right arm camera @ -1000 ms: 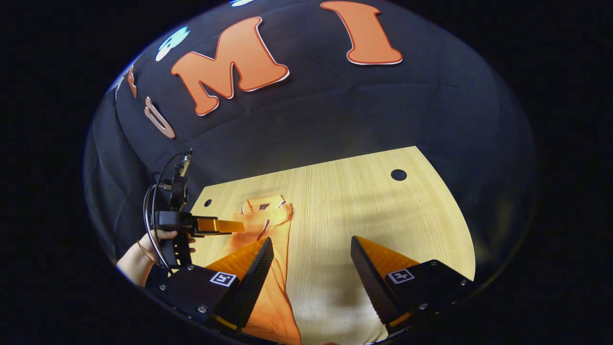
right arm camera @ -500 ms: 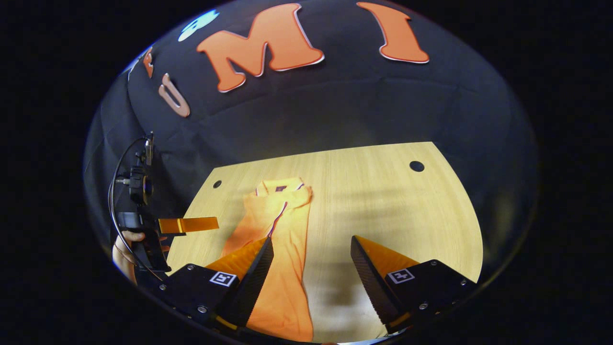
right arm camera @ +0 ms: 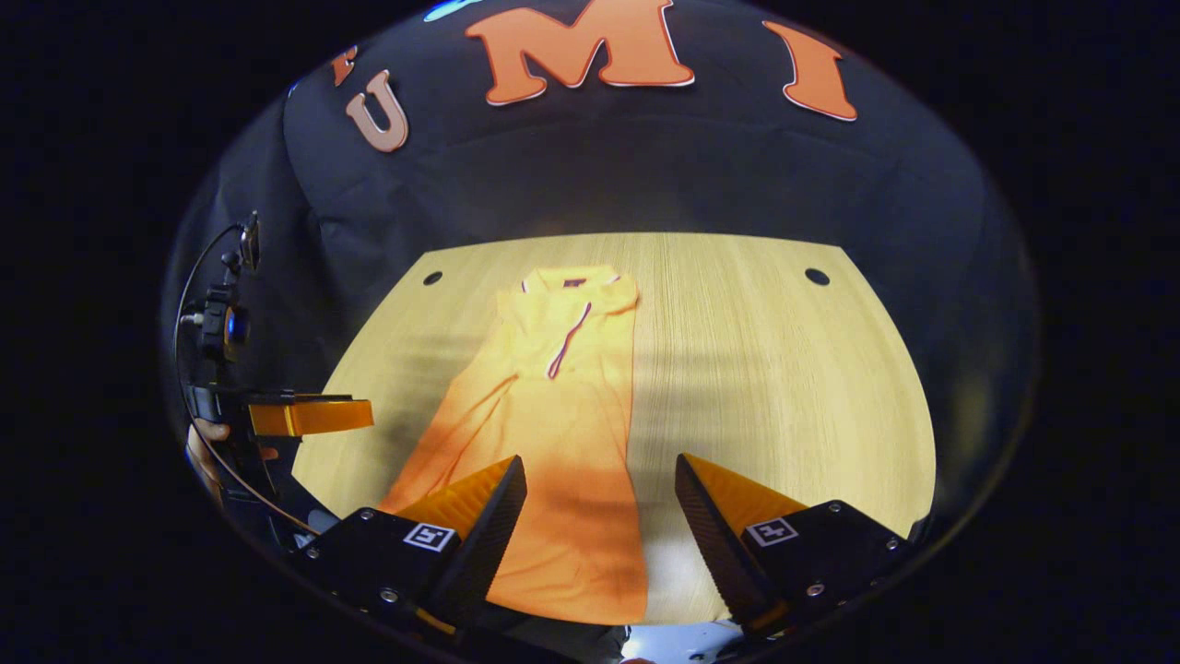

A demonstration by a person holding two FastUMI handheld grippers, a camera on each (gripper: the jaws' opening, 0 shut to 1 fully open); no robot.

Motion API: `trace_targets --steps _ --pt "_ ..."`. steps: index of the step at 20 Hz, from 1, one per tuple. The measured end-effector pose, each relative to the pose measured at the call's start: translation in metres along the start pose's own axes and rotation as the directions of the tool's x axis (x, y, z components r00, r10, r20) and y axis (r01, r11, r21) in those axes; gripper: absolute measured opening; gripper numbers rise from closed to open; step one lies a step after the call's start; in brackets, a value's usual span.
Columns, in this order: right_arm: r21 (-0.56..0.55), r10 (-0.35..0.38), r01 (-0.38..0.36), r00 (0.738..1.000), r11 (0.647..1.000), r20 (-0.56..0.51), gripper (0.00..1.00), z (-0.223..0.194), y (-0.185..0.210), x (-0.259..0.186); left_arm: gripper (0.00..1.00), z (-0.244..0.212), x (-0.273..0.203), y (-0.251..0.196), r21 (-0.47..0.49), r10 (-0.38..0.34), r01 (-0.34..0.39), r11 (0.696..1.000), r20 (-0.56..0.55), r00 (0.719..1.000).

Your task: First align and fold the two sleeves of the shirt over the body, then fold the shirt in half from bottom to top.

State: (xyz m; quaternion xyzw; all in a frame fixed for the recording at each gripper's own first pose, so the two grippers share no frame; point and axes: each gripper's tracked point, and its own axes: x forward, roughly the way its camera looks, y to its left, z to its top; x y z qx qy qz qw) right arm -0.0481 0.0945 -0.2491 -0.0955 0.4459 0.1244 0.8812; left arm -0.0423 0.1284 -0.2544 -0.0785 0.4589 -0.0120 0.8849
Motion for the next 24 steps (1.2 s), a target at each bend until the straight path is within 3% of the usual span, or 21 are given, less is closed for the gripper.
trace_targets --steps 5,11,19,22,24 --pt "-0.029 -0.048 0.044 0.985 0.999 -0.166 0.99 -0.091 0.014 -0.003 0.99 -0.084 -0.018 0.023 0.091 0.046 -0.037 0.995 -0.104 0.993" --pt "-0.067 -0.103 0.087 0.949 0.994 -0.297 0.99 -0.167 0.007 0.005 0.99 -0.162 -0.007 0.025 0.097 0.067 -0.046 0.994 -0.225 0.972" --pt "-0.081 -0.121 0.096 0.908 0.992 -0.401 0.99 -0.206 -0.002 0.026 1.0 -0.208 0.019 0.021 0.148 0.133 -0.09 0.985 -0.312 0.941" --pt "-0.09 -0.142 0.114 0.888 0.989 -0.437 0.99 -0.219 -0.006 0.034 0.99 -0.222 0.03 0.03 0.193 0.194 -0.13 0.973 -0.367 0.91" --pt "-0.073 -0.124 0.102 0.887 0.992 -0.444 0.99 -0.219 -0.004 0.036 0.95 -0.213 0.036 0.033 0.254 0.235 -0.155 0.955 -0.322 0.917"
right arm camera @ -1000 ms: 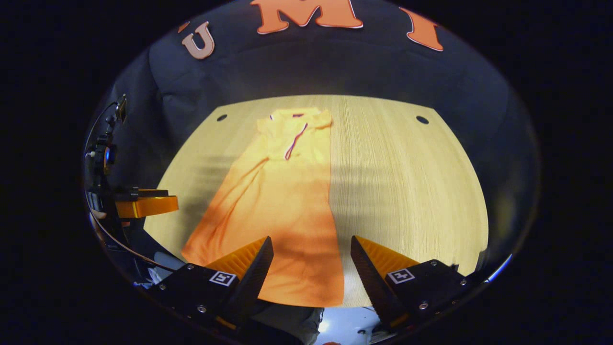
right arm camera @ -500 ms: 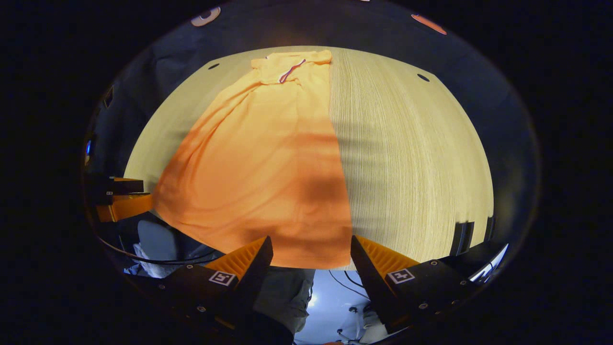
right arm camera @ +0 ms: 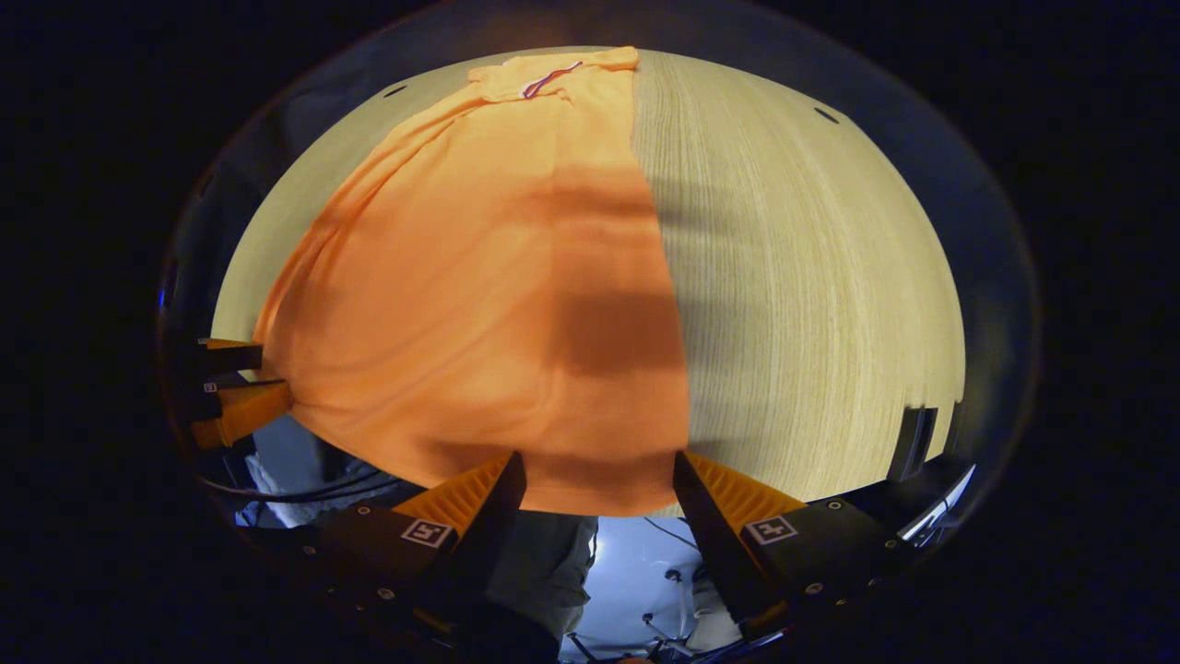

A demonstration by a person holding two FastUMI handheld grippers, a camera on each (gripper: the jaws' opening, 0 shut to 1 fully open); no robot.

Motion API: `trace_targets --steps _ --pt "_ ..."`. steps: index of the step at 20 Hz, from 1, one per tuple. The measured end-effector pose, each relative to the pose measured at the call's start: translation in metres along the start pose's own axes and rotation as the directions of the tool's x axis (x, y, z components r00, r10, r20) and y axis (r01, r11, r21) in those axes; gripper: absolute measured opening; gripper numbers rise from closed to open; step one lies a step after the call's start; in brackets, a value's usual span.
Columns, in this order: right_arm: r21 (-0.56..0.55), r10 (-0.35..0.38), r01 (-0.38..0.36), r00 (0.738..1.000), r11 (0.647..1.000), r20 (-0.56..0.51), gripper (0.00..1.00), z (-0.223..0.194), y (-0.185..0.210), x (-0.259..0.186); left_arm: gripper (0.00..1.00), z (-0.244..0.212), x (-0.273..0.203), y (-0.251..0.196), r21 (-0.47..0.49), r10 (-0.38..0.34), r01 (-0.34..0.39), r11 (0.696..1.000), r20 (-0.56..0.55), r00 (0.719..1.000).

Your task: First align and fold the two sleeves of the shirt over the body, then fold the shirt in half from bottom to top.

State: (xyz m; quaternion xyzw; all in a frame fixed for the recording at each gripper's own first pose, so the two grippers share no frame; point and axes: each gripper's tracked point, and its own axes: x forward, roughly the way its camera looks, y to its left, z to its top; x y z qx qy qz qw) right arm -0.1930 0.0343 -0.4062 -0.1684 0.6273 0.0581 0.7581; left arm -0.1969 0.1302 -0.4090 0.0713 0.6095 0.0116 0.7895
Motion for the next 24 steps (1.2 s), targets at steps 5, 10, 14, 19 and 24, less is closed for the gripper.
trace_targets --steps 5,10,14,19,24 --pt "-0.035 0.008 -0.008 1.0 0.999 -0.016 0.89 0.003 0.005 0.0 0.94 0.005 0.002 -0.001 -0.047 0.053 -0.051 0.998 0.032 0.998" --pt "0.057 0.073 -0.074 0.997 0.996 0.027 0.05 0.013 0.009 0.0 0.01 0.014 0.003 -0.001 -0.124 0.016 -0.002 0.992 0.112 0.994" --pt "0.092 0.091 -0.097 0.994 0.991 0.068 0.05 0.014 0.012 -0.007 0.01 0.014 0.001 0.002 -0.213 -0.061 0.086 0.973 0.122 0.991" --pt "0.087 0.115 -0.129 0.982 0.988 0.148 0.05 0.038 0.019 -0.035 0.0 0.033 -0.019 -0.002 -0.213 -0.11 0.149 0.966 0.188 0.976" --pt "0.1 0.139 -0.164 0.966 0.981 0.219 0.05 0.066 0.025 -0.065 0.0 0.058 -0.05 -0.01 -0.222 -0.189 0.253 0.942 0.272 0.943"
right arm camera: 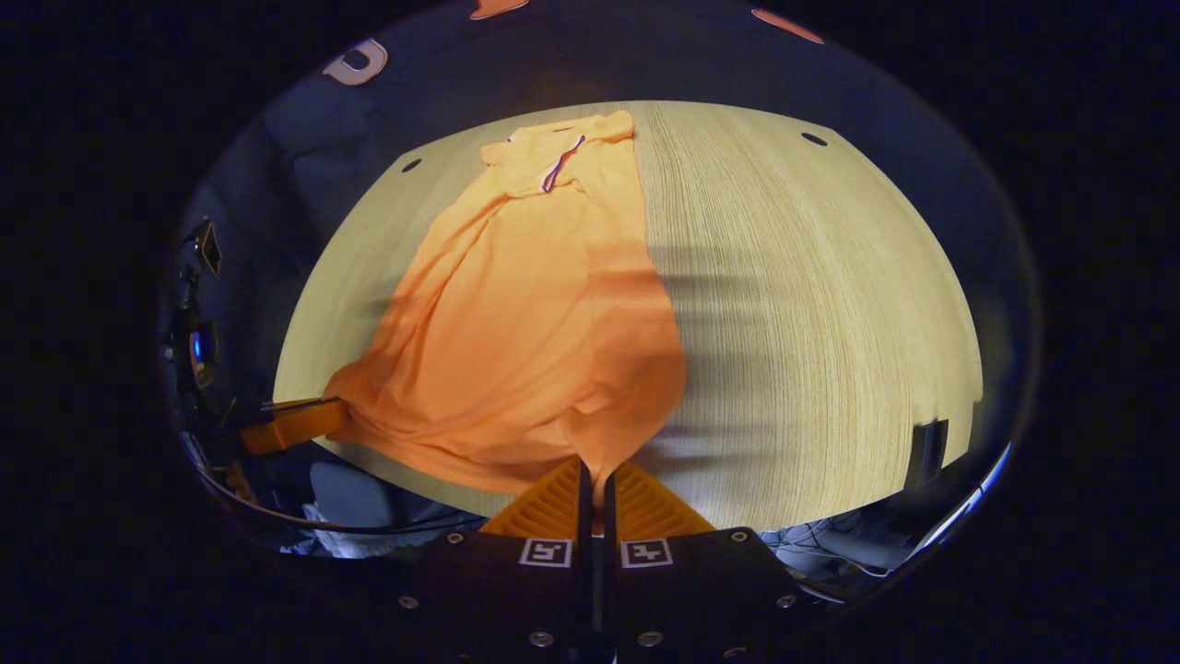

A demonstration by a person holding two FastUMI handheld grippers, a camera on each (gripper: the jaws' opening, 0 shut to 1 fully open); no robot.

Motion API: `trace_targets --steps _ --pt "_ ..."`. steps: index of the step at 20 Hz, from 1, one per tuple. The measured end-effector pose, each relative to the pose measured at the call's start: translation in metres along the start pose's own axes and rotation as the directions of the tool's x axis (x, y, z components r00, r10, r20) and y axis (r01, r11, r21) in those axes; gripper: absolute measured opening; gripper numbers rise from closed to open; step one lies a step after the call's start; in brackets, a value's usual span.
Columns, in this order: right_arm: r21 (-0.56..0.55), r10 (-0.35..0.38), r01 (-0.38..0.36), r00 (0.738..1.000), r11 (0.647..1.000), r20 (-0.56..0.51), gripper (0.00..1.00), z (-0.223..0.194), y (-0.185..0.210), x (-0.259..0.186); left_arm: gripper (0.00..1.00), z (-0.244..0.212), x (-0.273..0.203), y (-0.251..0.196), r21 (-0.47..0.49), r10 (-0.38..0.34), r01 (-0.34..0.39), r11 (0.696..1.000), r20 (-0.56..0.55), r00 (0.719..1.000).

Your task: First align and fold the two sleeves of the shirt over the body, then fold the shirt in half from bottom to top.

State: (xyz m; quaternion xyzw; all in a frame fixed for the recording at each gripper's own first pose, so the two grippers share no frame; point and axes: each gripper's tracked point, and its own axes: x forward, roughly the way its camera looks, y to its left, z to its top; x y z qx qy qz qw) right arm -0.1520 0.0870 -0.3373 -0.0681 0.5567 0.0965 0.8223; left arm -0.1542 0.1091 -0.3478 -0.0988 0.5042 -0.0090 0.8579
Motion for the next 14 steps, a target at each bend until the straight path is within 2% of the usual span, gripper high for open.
trace_targets --steps 7,14 --pt "0.01 0.005 -0.006 0.992 1.0 0.127 0.05 0.061 0.0 -0.032 0.01 0.068 -0.026 -0.017 -0.004 -0.042 0.043 0.999 0.11 0.993" --pt "-0.009 0.007 -0.005 0.98 1.0 0.2 0.05 0.151 -0.027 -0.035 0.01 0.171 -0.018 -0.03 -0.01 -0.032 0.035 0.999 0.229 0.973"
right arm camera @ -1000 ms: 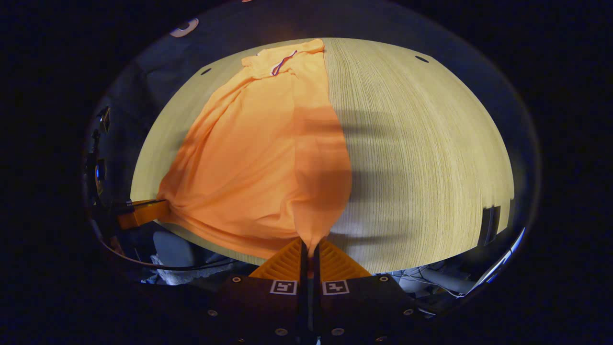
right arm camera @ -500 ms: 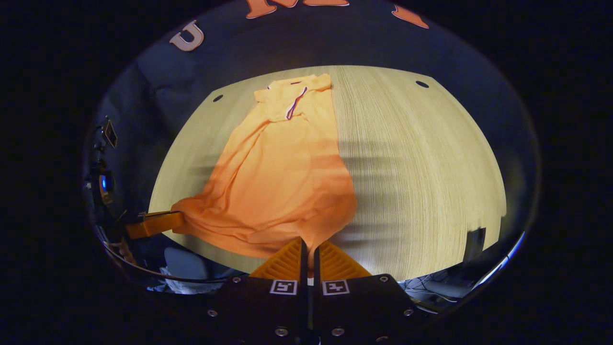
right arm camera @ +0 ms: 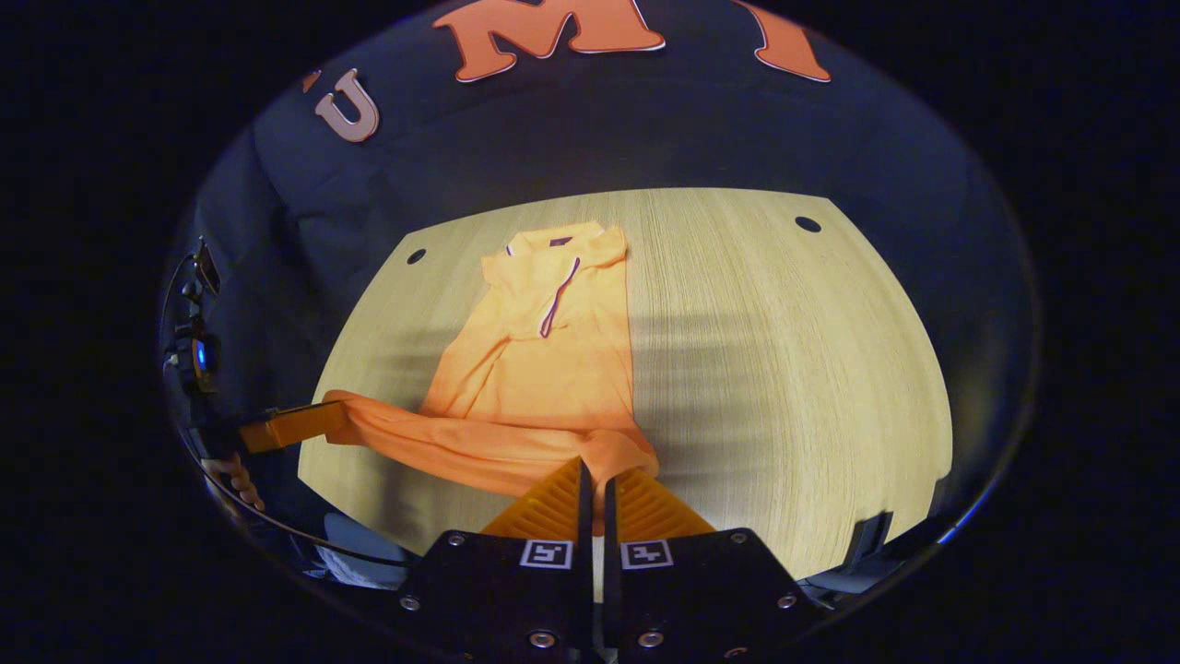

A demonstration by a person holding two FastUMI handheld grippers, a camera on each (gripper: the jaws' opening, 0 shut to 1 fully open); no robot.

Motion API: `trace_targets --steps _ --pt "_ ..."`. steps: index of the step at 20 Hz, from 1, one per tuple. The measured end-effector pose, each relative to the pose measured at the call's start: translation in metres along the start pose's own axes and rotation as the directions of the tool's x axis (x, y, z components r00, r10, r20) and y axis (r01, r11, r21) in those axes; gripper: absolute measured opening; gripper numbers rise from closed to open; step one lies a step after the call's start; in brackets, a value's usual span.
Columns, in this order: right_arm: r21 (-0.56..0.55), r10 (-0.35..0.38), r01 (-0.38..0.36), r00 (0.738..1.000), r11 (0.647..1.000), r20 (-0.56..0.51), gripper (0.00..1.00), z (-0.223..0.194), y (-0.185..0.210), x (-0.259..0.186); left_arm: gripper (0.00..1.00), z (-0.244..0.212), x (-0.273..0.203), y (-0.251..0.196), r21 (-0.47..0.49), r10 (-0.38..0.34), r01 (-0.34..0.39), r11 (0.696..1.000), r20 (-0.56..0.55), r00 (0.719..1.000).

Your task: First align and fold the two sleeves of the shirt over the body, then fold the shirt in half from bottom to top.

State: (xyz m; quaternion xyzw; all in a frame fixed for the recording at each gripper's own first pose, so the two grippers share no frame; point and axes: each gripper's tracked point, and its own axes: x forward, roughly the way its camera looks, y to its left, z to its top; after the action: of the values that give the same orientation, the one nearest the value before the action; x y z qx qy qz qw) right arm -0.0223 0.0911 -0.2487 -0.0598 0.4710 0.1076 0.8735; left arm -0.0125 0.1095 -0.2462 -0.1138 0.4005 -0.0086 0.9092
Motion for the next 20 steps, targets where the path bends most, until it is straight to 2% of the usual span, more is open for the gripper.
trace_targets --steps 10,20 --pt "0.001 0.026 -0.027 0.998 1.0 0.053 0.05 0.135 -0.034 0.077 0.0 0.125 0.089 -0.007 -0.008 0.024 -0.024 1.0 0.073 0.997" --pt "-0.007 0.017 -0.016 0.999 1.0 0.051 0.05 0.222 -0.057 0.18 0.01 0.204 0.197 0.014 0.004 0.068 -0.068 0.998 0.075 0.995"
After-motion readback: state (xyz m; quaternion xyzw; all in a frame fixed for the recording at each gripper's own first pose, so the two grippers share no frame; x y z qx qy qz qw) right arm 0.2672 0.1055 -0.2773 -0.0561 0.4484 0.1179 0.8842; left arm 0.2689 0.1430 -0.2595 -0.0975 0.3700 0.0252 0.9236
